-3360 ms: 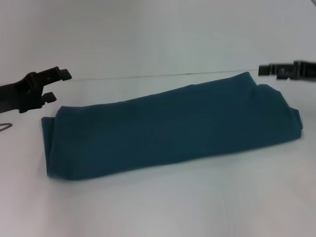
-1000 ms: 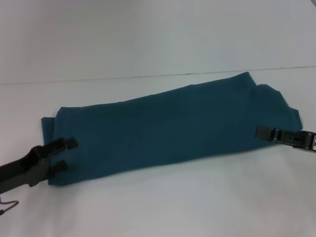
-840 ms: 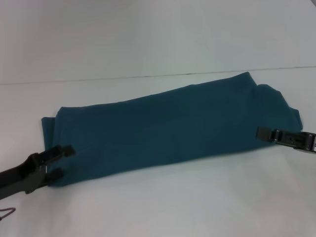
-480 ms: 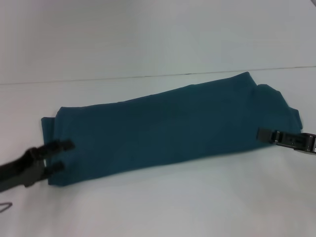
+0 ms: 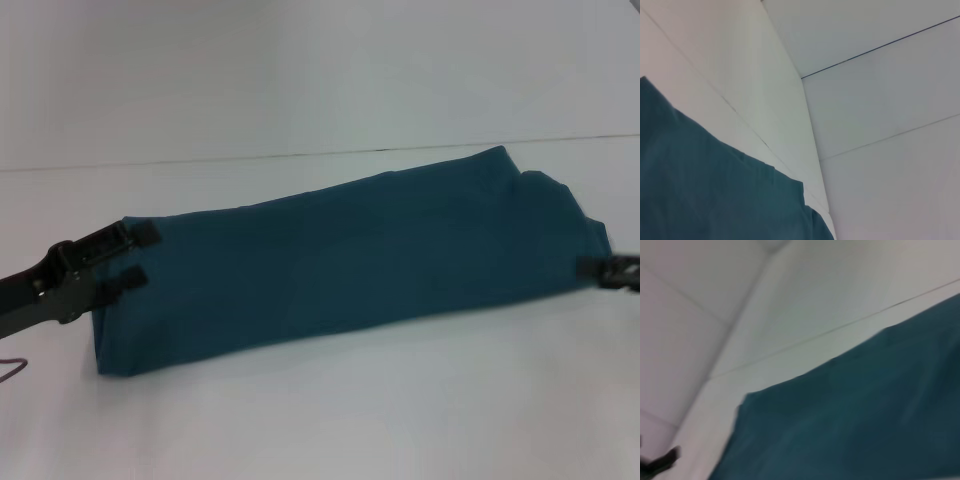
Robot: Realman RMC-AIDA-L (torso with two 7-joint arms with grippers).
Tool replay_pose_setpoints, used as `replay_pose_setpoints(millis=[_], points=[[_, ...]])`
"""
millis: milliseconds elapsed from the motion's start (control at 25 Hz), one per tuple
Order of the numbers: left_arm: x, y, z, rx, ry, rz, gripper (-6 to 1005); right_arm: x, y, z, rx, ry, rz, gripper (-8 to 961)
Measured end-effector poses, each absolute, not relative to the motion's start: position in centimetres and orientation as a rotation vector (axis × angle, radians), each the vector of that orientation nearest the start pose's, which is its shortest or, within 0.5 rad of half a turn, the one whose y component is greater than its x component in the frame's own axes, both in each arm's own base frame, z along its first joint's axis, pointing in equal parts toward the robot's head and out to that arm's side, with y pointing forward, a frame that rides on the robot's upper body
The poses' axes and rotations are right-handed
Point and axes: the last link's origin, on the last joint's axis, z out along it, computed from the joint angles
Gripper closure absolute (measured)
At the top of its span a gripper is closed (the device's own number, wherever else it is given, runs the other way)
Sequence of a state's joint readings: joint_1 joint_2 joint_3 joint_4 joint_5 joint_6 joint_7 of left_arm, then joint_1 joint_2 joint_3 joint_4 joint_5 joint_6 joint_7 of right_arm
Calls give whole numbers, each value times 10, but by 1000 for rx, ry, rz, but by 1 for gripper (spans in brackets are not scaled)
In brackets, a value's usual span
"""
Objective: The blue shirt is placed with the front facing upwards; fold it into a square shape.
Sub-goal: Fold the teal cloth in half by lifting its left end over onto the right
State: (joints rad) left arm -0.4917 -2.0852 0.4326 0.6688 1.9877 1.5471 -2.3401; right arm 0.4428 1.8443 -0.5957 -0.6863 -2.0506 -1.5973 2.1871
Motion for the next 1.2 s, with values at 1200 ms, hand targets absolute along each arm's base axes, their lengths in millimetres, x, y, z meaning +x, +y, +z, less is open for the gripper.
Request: replay_pose_setpoints(millis=[1200], points=[[-277, 340, 26, -2051, -1911, -1113, 85, 324, 418, 105, -1880, 1588, 66, 46]])
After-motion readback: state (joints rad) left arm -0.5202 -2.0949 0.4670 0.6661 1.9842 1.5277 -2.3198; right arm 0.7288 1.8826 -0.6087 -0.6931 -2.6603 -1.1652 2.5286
